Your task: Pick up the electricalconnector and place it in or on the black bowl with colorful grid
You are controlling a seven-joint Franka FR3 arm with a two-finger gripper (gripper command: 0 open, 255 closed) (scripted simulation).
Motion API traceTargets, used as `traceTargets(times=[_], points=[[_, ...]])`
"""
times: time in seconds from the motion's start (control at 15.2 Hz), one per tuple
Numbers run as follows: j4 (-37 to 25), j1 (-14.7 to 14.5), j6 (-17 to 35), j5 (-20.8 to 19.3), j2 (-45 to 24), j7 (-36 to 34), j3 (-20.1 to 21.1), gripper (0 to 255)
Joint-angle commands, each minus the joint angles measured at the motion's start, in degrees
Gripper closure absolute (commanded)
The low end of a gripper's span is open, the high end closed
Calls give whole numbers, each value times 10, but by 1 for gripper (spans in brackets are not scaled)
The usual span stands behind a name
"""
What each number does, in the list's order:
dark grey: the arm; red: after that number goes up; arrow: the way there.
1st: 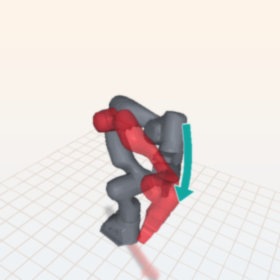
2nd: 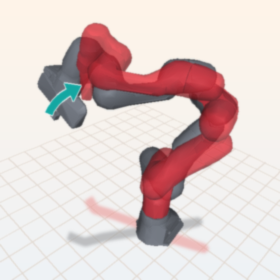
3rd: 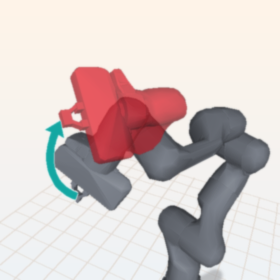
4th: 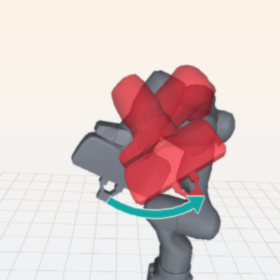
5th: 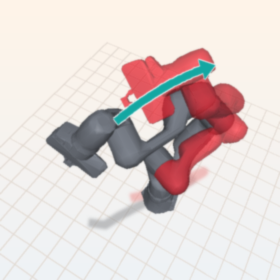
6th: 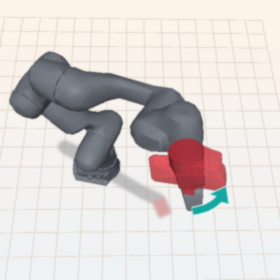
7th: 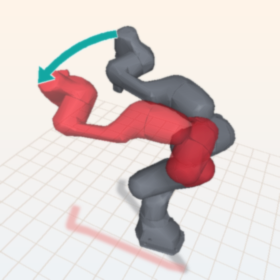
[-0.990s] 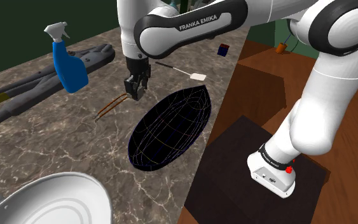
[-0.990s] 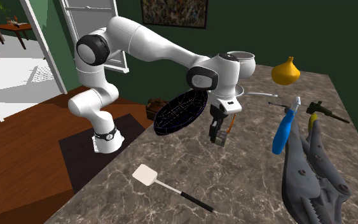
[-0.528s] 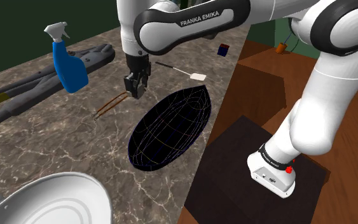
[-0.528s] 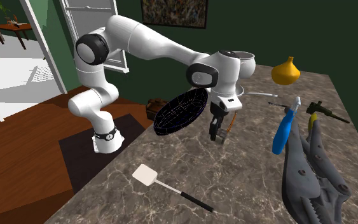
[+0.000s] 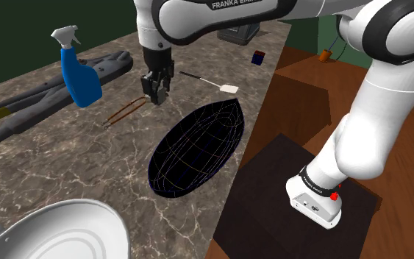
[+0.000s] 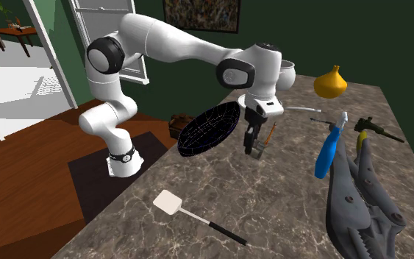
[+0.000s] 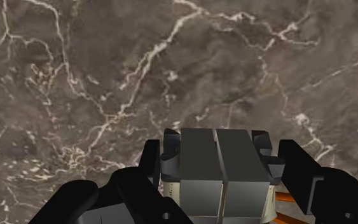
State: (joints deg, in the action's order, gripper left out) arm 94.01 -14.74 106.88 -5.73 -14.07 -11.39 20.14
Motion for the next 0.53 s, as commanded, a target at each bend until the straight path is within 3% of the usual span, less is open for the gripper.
traceTargets(times=[0.0, 0.46], points=[[-12, 0, -16, 2, 4, 2, 0, 255], [-64, -2, -70, 3, 5, 4, 2, 255]])
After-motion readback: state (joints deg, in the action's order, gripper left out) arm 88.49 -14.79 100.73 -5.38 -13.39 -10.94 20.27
